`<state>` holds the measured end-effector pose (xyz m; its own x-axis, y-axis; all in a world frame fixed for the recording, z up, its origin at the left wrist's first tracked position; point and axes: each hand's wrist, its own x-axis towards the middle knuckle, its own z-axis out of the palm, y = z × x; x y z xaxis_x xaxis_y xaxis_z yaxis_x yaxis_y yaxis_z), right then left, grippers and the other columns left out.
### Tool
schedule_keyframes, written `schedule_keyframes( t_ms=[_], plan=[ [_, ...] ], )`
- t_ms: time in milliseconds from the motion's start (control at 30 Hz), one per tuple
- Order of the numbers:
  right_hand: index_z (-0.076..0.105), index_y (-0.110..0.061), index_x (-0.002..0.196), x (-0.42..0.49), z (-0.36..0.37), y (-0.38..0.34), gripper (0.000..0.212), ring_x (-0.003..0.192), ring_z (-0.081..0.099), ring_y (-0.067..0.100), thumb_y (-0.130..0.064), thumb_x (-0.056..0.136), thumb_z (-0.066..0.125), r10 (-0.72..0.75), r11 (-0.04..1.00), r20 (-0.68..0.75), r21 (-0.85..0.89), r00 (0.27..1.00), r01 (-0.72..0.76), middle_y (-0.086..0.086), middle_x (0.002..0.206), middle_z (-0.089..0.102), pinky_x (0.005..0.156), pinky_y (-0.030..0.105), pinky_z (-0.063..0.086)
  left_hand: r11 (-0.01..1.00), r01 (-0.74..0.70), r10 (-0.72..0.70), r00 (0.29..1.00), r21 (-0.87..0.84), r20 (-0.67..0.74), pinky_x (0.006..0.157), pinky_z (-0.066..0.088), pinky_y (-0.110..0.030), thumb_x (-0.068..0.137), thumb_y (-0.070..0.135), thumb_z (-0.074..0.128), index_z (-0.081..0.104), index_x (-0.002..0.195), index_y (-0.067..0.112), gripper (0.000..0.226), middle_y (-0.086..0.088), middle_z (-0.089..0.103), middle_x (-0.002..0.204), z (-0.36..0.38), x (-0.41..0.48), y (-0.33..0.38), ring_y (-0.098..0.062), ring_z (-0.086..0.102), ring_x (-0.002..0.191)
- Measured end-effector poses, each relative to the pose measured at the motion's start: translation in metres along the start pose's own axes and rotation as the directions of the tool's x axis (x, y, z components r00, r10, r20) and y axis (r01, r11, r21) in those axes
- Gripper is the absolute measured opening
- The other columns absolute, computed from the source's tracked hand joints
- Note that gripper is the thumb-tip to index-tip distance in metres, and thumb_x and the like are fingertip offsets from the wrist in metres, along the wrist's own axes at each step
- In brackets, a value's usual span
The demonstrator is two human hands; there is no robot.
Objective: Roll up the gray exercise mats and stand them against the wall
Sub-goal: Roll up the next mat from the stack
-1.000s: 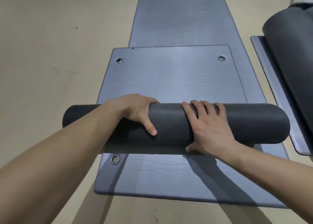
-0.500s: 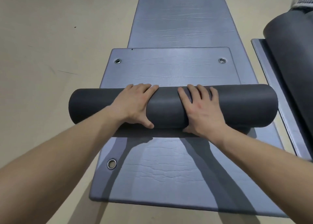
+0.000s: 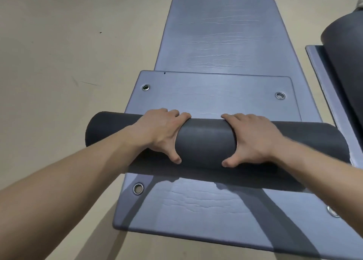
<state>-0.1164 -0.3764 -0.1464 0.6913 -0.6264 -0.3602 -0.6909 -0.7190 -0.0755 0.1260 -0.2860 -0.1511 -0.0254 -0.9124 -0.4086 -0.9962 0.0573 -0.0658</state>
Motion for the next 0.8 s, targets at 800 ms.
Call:
schedule_keyframes(
  t_ms=[800],
  plan=[
    [0.035, -0.028, 0.138, 0.056, -0.033, 0.014, 0.117, 0.098, 0.056, 0.029, -0.075, 0.043, 0.084, -0.073, 0.967, -0.149, -0.254, 0.986, 0.033, 0.002, 0.121, 0.053, 0.075, 0.039, 0.047, 0.992, 0.090, -0.099, 0.990, -0.090, -0.105, 0.087, 0.052, -0.042, 0.044, 0.083, 0.080, 0.036, 0.145, 0.031, 0.121, 0.004, 0.063, 0.125, -0.026, 0.044, -0.025, -0.026, 0.061, 0.106]
  ],
)
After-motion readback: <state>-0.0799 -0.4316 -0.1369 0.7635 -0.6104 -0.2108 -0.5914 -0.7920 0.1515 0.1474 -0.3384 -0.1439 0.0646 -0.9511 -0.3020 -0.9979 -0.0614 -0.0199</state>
